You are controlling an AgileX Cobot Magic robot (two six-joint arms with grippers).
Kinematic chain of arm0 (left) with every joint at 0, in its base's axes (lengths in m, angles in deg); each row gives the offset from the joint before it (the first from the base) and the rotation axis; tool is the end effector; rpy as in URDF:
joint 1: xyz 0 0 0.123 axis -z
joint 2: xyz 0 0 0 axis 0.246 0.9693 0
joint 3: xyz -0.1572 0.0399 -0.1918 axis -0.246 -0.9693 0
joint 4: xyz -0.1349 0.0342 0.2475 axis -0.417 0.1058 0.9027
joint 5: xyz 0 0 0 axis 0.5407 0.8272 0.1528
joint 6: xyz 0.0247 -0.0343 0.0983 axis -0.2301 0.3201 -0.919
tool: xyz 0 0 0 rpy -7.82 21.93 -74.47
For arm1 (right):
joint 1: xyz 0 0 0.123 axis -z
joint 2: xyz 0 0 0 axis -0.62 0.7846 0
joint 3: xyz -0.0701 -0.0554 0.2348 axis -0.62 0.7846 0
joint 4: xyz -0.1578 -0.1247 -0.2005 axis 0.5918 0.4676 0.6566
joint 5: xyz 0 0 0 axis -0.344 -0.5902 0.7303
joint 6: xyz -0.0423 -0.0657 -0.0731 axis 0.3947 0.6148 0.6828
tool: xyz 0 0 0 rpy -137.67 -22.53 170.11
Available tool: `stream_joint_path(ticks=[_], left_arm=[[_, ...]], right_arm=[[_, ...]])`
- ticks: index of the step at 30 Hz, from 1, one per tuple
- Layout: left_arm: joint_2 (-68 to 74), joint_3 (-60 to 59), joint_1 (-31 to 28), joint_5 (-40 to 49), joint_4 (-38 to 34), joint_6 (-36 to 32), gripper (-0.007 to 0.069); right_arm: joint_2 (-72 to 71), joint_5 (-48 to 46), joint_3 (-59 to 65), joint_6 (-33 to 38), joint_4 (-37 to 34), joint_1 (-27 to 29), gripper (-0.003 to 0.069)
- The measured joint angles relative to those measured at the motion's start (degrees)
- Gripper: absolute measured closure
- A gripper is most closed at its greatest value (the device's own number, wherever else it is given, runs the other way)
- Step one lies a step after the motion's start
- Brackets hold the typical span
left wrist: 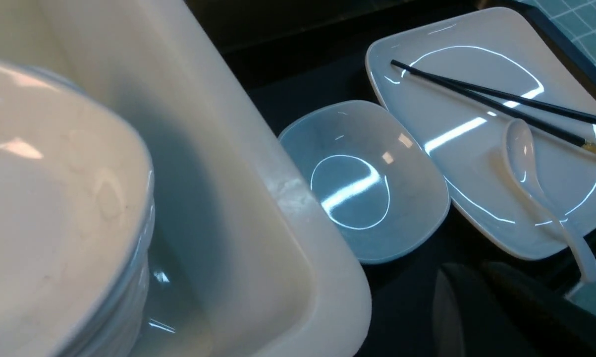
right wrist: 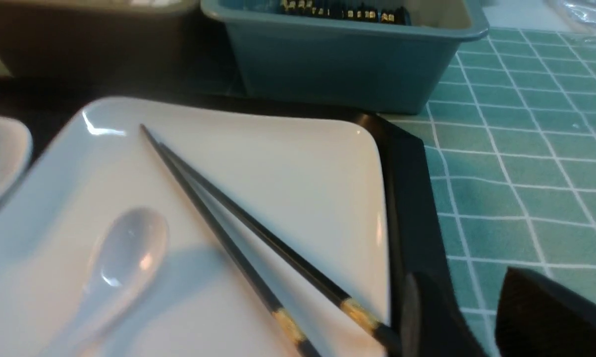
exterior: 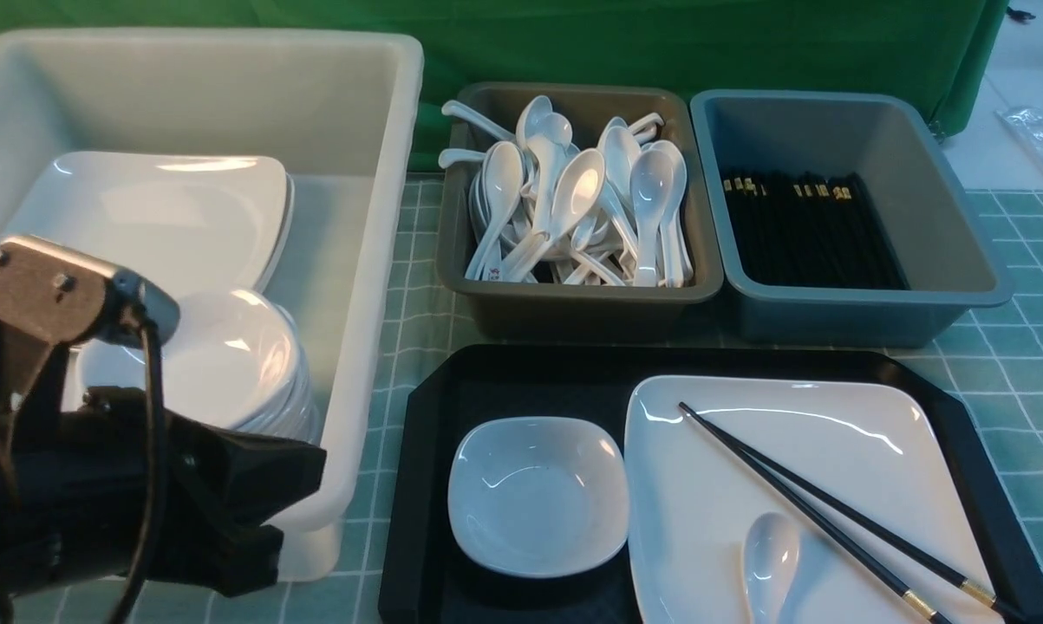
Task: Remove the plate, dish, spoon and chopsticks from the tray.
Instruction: Use the right arm to grab a pair of chopsticks from the plate
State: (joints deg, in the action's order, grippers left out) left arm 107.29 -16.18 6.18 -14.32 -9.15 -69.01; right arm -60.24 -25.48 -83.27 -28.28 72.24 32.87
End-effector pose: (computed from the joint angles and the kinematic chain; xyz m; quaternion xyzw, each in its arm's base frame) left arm 0.2078 -0.1070 0.2540 0.2250 0.8553 -0.1897 0.4265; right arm 0.1383 0.0145 0.1910 -0.0291 0.7466 0.0449 0.6631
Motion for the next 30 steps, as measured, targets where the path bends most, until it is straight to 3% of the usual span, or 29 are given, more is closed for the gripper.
stream_joint_path(ticks=[3, 9, 11, 12, 16, 18, 23, 27, 29, 30], left_arm=[[0.4, 0.0, 0.1, -0.5, -0.3, -0.2, 0.0607], [0.4, 0.0, 0.1, -0.6, -0.7, -0.6, 0.0607], [0.4, 0.0, 0.1, -0.5, -1.4, -1.5, 0.0607], [0.4, 0.0, 0.1, -0.3, -2.2, -3.4, 0.0607], [0.4, 0.5, 0.1, 0.7, -5.6, -9.5, 0.0607], [0.4, 1.5, 0.1, 1.7, -6.3, -12.6, 0.0607], [0.4, 4.3, 0.1, 6.1, -6.2, -14.1, 0.0607], [-0.4, 5.3, 0.1, 9.9, -6.4, -14.2, 0.0607], [-1.7, 5.4, 0.1, 11.2, -6.5, -14.2, 0.0607], [-3.2, 5.4, 0.1, 12.0, -6.5, -14.4, 0.0607]], right_arm=[[0.0, 4.0, 0.0, -9.0, -3.6, 0.0, 0.0417], [0.0, 14.8, 0.0, -19.0, -6.4, 0.0, 0.0428], [0.1, 13.7, -0.6, -21.3, -6.8, -0.3, 0.0456], [1.9, 7.9, -3.4, -21.5, -7.0, -1.2, 0.0494], [12.2, -5.7, -13.6, -13.3, -7.1, -4.6, 0.0536], [23.3, -15.8, -23.9, -5.3, -7.0, -8.0, 0.0538], [46.7, -30.8, -38.7, 6.2, -5.9, -12.9, 0.0531], [61.3, -34.5, -44.8, 14.3, -5.5, -13.8, 0.0480], [67.9, -34.9, -46.8, 16.4, -4.8, -13.8, 0.0421], [73.6, -35.4, -48.5, 18.4, -3.8, -13.8, 0.0347]])
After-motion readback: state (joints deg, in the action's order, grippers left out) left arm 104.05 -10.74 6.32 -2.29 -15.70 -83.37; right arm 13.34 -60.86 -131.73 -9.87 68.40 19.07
